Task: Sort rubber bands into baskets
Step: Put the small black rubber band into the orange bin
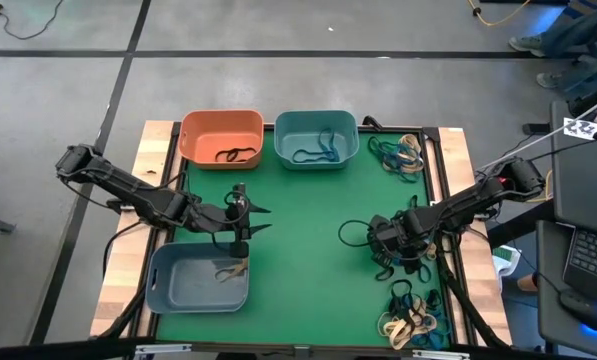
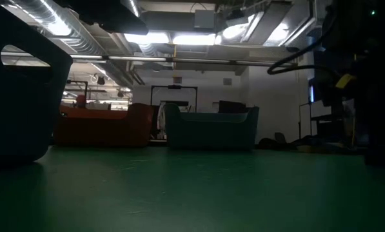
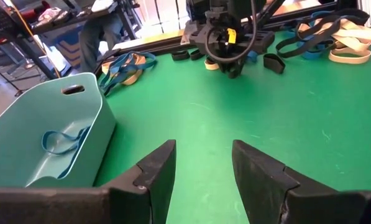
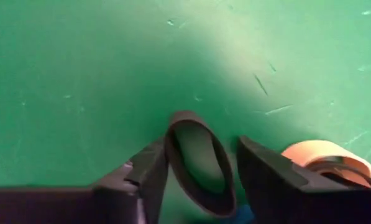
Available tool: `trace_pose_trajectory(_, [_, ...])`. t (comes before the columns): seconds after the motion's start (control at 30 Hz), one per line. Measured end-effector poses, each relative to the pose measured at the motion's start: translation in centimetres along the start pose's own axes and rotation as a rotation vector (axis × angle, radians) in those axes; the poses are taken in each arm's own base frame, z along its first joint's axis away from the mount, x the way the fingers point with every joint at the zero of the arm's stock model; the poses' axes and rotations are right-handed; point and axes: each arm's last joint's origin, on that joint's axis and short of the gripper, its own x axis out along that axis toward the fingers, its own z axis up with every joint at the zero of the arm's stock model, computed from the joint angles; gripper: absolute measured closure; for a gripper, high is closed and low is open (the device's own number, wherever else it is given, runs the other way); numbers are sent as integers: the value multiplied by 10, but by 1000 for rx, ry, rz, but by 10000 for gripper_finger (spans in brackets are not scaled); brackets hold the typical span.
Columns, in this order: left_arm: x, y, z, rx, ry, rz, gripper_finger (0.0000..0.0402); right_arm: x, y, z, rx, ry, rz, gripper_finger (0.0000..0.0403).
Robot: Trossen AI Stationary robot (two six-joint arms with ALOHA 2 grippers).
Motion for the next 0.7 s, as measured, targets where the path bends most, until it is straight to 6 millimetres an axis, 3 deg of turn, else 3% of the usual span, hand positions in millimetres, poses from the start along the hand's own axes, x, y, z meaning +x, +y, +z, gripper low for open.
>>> trace_pose_trajectory(0.33, [0, 0, 0, -5, -2, 0, 247, 0, 4, 3, -56, -36, 31, 387])
trace_pose_trajectory(0.57, [0, 0, 0, -6, -3, 0, 247, -10, 16, 18, -93, -207, 45, 376])
trace_pose_trajectory(0.7, [0, 0, 0, -3, -3, 0, 247, -21, 29, 29, -173, -322, 101, 389])
